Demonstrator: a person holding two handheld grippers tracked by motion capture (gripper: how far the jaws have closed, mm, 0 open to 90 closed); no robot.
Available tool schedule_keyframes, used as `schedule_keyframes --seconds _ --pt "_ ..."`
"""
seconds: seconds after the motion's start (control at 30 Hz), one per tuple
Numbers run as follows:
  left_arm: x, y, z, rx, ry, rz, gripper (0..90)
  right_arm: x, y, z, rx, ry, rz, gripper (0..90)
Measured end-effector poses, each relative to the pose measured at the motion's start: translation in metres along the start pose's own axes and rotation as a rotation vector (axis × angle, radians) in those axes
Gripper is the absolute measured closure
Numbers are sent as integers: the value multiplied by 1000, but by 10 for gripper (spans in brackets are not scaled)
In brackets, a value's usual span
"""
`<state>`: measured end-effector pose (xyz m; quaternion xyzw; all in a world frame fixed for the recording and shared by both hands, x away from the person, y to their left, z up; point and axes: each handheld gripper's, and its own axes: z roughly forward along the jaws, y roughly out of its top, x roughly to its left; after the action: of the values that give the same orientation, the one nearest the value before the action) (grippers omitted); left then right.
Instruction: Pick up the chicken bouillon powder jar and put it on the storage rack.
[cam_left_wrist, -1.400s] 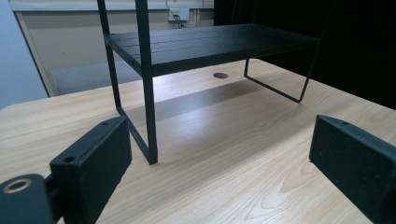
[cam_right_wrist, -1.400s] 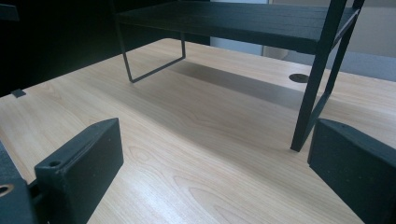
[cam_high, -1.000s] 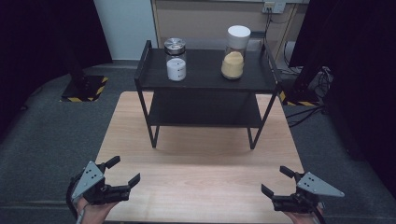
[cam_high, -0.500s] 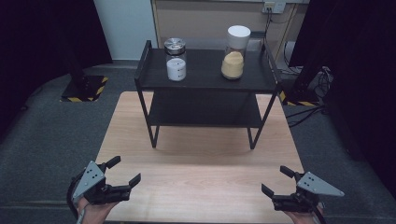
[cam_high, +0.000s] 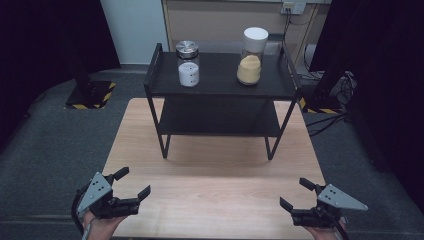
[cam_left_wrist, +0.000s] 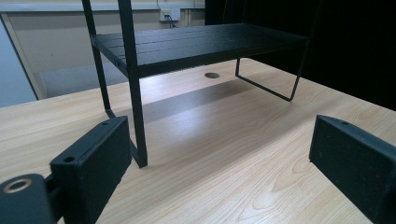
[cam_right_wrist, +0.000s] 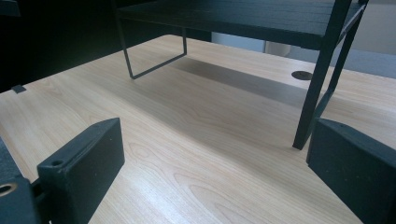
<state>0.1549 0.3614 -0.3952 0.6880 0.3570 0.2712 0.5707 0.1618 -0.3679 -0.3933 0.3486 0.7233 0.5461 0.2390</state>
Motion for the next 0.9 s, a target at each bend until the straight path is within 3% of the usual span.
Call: schedule_keyframes --seconds 0.63,0.9 --pt "0 -1 -1 -6 4 0 49 0 0 0 4 -2 2 42" --pt "-2 0 -2 -5 15 28 49 -1 -1 0 -6 -4 9 36"
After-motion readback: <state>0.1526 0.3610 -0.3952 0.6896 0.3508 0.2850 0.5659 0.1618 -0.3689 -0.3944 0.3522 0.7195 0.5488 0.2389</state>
